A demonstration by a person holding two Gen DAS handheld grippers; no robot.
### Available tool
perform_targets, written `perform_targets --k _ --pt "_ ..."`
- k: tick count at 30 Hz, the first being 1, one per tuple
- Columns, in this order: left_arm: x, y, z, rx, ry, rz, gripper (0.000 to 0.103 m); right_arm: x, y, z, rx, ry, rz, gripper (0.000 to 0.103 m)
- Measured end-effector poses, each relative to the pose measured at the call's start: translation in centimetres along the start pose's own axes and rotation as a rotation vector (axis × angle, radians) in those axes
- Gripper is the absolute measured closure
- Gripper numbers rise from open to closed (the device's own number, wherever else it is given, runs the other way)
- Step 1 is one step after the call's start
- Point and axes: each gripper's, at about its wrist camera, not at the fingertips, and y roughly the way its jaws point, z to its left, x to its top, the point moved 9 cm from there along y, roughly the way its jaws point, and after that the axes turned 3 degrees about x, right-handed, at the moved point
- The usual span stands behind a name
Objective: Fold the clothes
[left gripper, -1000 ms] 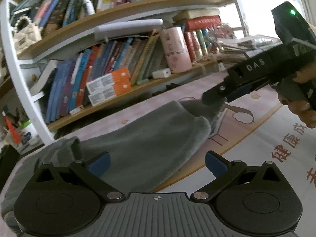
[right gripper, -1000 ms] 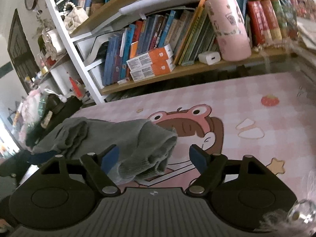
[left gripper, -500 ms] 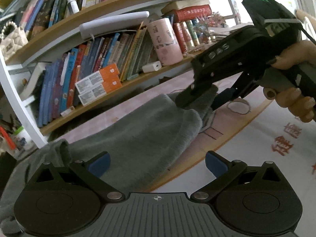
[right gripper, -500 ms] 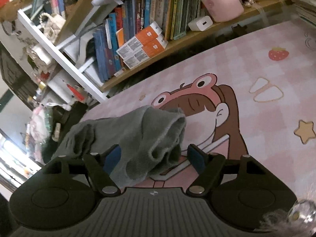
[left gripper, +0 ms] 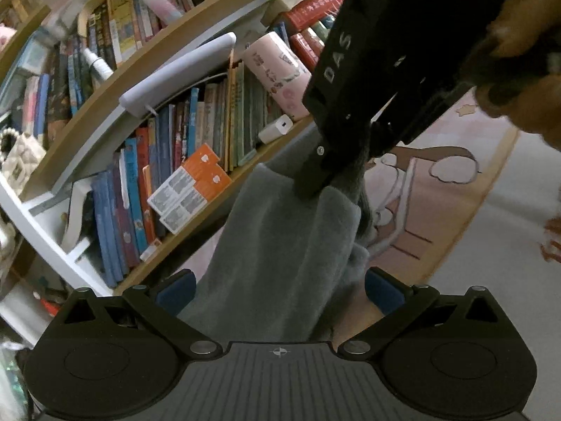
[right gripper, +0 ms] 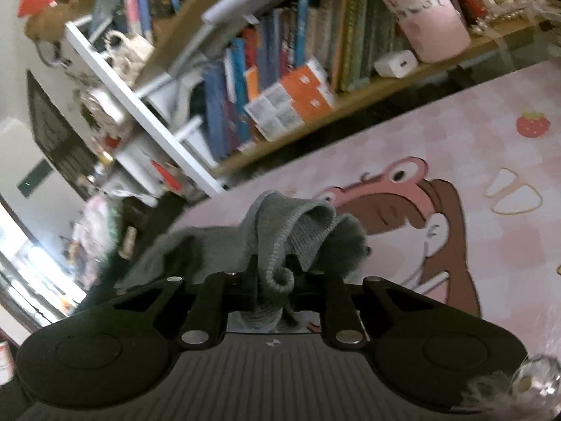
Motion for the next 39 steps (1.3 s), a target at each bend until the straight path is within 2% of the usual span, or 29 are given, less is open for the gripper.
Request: perform_targets --k 8,11,14,17,21,27,31,35,36,39 --pt "1.4 1.7 -0.6 0.043 0.015 0.002 0.000 0.3 -0.1 -0.3 0.011 0.042 -0.015 0.089" --pt "2.4 0.6 -1.7 0.085 0.088 -0.048 0.000 0.3 -0.2 -0.4 0.009 0.052 -0.021 0.090" --pt "2.8 -0.3 -2.6 0.071 0.099 -0.073 0.000 0.3 -0.3 -0.5 0.025 0.073 -0.021 0.090" --pt "2.8 -0.7 -2.6 0.090 0.098 -0.088 0.000 0.4 -0.6 -0.3 0.056 0.096 -0.024 0.090" --pt "2.8 -0.6 -2.2 0.144 0.123 -0.113 0.000 0.7 -1.0 0.6 0.097 0.106 -0.035 0.090" --pt "2.8 -0.6 -1.8 0.248 0.187 -0.145 0.000 0.8 -1.2 0.7 0.100 0.110 -0.045 0.090" --pt "3.0 -0.8 -2.1 0.229 0.202 -0.135 0.007 0.9 -1.2 0.5 0.092 0.111 -0.051 0.090" --pt "3.0 -0.6 -2.1 0.093 0.089 -0.098 0.008 1.0 -1.4 0.6 0.103 0.104 -0.065 0.090" --pt "2.9 -0.3 -1.9 0.058 0.053 -0.081 0.008 1.0 -1.4 0.6 0.095 0.094 -0.057 0.087" --pt "2.3 0.1 -1.1 0.023 0.002 -0.046 0.008 1.0 -1.6 0.2 0.007 0.024 -0.049 0.061"
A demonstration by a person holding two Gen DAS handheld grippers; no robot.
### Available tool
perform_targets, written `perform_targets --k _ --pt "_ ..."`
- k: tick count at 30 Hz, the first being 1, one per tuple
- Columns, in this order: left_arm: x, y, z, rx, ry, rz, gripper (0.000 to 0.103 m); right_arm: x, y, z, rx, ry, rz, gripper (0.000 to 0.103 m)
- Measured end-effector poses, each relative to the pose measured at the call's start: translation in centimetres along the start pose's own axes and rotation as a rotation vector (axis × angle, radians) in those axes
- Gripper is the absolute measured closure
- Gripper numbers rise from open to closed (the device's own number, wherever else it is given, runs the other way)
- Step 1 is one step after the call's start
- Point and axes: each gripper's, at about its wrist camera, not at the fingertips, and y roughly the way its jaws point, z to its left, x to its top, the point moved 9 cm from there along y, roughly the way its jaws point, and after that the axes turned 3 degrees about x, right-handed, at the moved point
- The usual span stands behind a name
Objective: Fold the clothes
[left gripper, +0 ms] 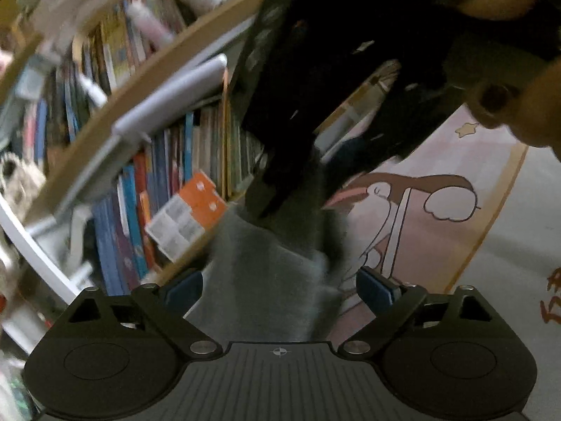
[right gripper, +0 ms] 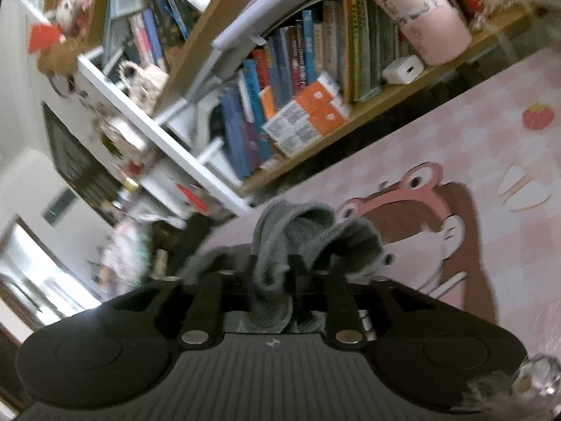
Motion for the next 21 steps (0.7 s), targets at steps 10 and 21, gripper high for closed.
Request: perform_targets --k 10,21 --pt "-0.2 0.3 0.3 -0.032 -0.023 0.016 0.007 -1.9 1.1 -2.6 -0.159 -0.010 0.157 0.058" --pt "-0.3 0.2 -0.4 -0.029 -0.002 -0.002 0.010 -0.1 0.0 0.7 0.029 -0.031 0.017 0.091"
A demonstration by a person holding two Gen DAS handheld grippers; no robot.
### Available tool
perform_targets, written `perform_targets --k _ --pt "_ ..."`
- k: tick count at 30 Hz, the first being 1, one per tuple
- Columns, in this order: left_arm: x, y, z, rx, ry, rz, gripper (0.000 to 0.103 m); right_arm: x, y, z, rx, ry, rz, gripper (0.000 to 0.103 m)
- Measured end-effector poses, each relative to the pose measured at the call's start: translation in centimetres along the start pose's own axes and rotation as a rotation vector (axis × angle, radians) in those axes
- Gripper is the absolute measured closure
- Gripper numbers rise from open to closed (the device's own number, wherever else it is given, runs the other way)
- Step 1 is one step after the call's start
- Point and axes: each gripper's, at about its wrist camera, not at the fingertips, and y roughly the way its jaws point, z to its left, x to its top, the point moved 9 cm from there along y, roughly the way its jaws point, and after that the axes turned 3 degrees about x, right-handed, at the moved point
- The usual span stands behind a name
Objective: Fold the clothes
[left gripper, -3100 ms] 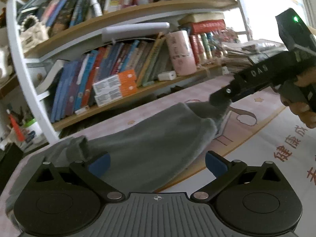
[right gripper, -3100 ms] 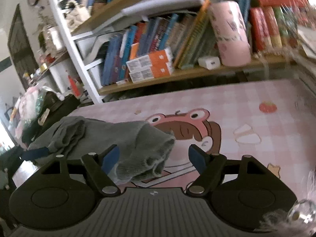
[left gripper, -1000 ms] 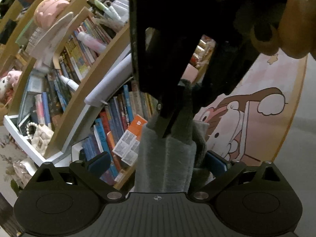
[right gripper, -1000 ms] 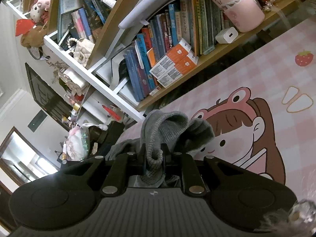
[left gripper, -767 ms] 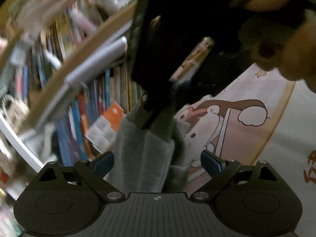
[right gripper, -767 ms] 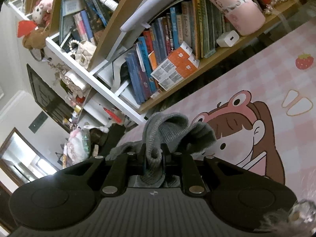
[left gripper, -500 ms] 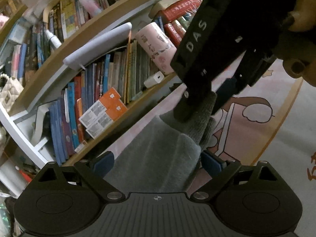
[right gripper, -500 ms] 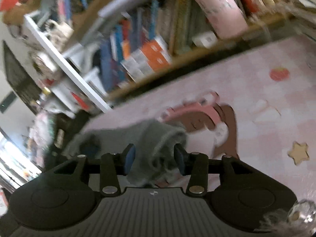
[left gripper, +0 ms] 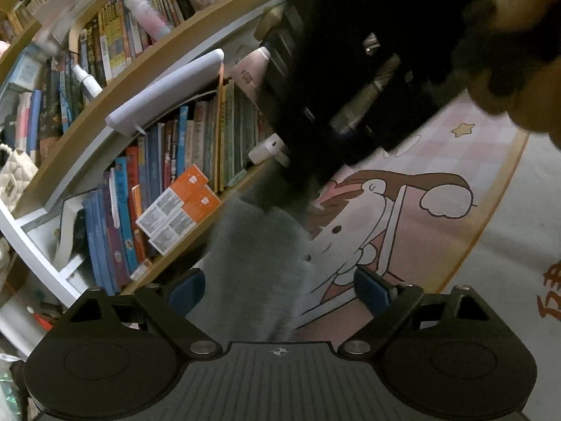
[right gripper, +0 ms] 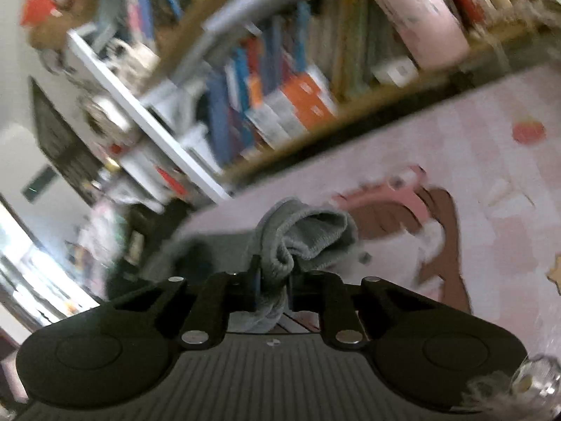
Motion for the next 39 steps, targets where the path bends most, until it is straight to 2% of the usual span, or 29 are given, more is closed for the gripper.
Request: perform_targets --k 2,7,8,9,10,12,15,16,18,20,25,28,31,34,39 --pt "0.1 0.2 0.0 0.011 0.008 -0.001 0.014 0.2 -0.2 0.9 0.032 -0.014 -0.011 0.091" --pt "0.0 1.5 0.0 0.078 0.049 0.022 0.040 -0.1 0.2 1.1 0.015 -0.020 0.011 0.090" --pt "0.0 1.7 0.0 0.078 0.048 0.026 0.054 -0.2 0.3 1.0 0.007 -0.019 0.015 0.090" --pt "0.0 1.7 0.0 0.069 0.045 0.027 0.061 -0.3 0.3 0.8 0.002 -0.019 0.016 0.090" --pt "0.0 1.8 0.0 0.061 0.042 0.026 0.064 -0.3 0.3 0.7 -0.002 -0.018 0.017 0.089" --pt "0.0 1.6 0.1 0.048 0.034 0.020 0.081 -0.3 0.3 0.5 -0.008 -0.013 0.010 0.082" --pt "0.0 1.6 0.7 0.014 -0.020 0.011 0.085 0.1 -0.3 0.2 -0.012 -0.010 -0.033 0.068" --pt "0.0 1.5 1.1 0.000 -0.054 0.009 0.086 0.2 -0.5 0.2 -0.007 -0.008 -0.050 0.067" --pt "0.0 1.5 2.3 -0.060 -0.184 0.012 0.086 0.5 -1.0 0.3 0.010 -0.008 -0.085 0.057" --pt "-0.2 1.8 3.6 -0.122 -0.300 0.022 0.086 0.5 -1.0 0.6 0.034 -0.024 -0.093 0.056" --pt "-1.2 1.6 7.3 -0.220 -0.545 0.009 0.086 -1.0 0.0 2.1 0.087 -0.086 -0.047 0.051" --pt "-2.0 0.9 10.2 -0.233 -0.676 -0.022 0.086 -1.3 -0.3 3.2 0.130 -0.129 -0.083 0.044" --pt "-2.5 -0.4 13.3 -0.246 -0.774 -0.088 0.086 -1.2 -0.7 4.0 0.154 -0.168 -0.116 0.044" --pt "-3.1 -1.4 16.3 -0.269 -0.859 -0.132 0.086 -1.4 -0.5 4.2 0.140 -0.211 -0.129 0.044" --pt "-5.1 -2.3 21.0 -0.296 -1.011 -0.178 0.086 -2.6 0.8 4.2 0.100 -0.266 -0.090 0.044"
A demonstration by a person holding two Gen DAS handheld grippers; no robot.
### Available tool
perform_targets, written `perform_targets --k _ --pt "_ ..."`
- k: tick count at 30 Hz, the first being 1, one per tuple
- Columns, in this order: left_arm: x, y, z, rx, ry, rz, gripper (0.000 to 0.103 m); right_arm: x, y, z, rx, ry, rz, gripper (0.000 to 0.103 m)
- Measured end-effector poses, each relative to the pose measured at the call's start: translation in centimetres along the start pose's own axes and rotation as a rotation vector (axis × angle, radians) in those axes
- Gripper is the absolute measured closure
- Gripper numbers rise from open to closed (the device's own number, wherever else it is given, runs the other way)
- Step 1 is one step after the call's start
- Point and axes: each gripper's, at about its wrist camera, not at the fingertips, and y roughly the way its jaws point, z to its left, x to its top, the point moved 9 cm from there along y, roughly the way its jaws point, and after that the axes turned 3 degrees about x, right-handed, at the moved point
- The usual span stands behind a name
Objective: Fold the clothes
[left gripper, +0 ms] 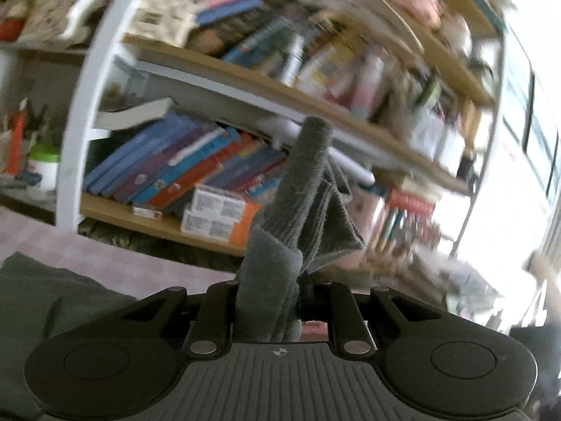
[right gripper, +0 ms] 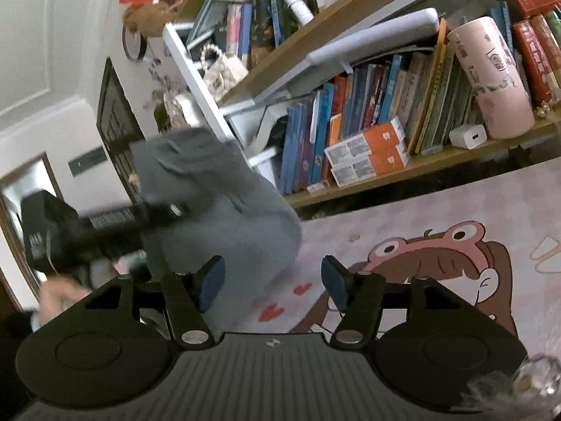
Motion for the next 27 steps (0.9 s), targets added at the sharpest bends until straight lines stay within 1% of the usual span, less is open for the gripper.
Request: perform_targets --k 3,7,9,10,12,13,14,15,16,17,19,21,22,24,25,27 --pt "1.2 -1.4 2.7 0.014 -0.073 -0.038 0.086 -0.9 0.8 0.3 -0.004 -0.025 0.035 0.044" --pt "2.1 -3.6 6.5 0.087 -0.126 -0.097 0.086 -1.4 1.3 0.8 -0.002 -0.050 0.057 0.044" --pt "2.0 -4.7 8.8 0.128 -0.164 -0.110 0.086 -1.4 1.4 0.8 -0.003 -0.048 0.059 0.044" --pt "1.7 -5.2 9.9 0.154 -0.183 -0.108 0.086 -1.4 1.5 0.8 -0.005 -0.047 0.060 0.044" --pt "0.4 -6.0 12.0 0.207 -0.228 -0.075 0.084 -1.5 1.6 0.8 -0.008 -0.030 0.054 0.044" --pt "-0.6 -6.1 12.7 0.242 -0.233 -0.029 0.084 -1.5 1.6 0.9 -0.007 -0.020 0.053 0.044" --pt "-1.7 -6.3 13.4 0.275 -0.237 0.016 0.080 -1.7 1.9 1.0 -0.004 -0.011 0.057 0.044" --pt "-2.6 -6.5 13.7 0.294 -0.231 0.055 0.074 -1.8 2.1 1.2 -0.003 -0.005 0.063 0.044" --pt "-3.2 -6.7 14.0 0.300 -0.223 0.083 0.071 -1.9 2.5 1.4 -0.002 0.001 0.068 0.044" --pt "-3.9 -6.9 14.2 0.305 -0.215 0.107 0.064 -2.1 2.9 1.7 0.000 0.006 0.074 0.044" --pt "-3.8 -8.0 14.3 0.288 -0.199 0.094 0.058 -2.5 3.9 2.5 0.005 0.017 0.088 0.044" --pt "-3.3 -9.1 14.4 0.299 -0.183 0.057 0.029 -3.0 5.0 3.6 0.011 0.018 0.102 0.044" --pt "-3.1 -9.7 14.3 0.311 -0.168 0.039 0.026 -3.1 5.6 4.1 0.011 0.016 0.105 0.044" --pt "-2.8 -10.7 14.4 0.346 -0.122 0.029 0.021 -3.6 6.9 5.3 0.007 0.014 0.115 0.044" --pt "-2.5 -11.1 14.6 0.360 -0.100 0.024 0.020 -3.8 7.6 5.9 0.008 0.017 0.122 0.044" --pt "-1.9 -11.4 15.7 0.374 -0.101 0.012 0.020 -4.3 9.2 6.9 0.002 0.028 0.134 0.044"
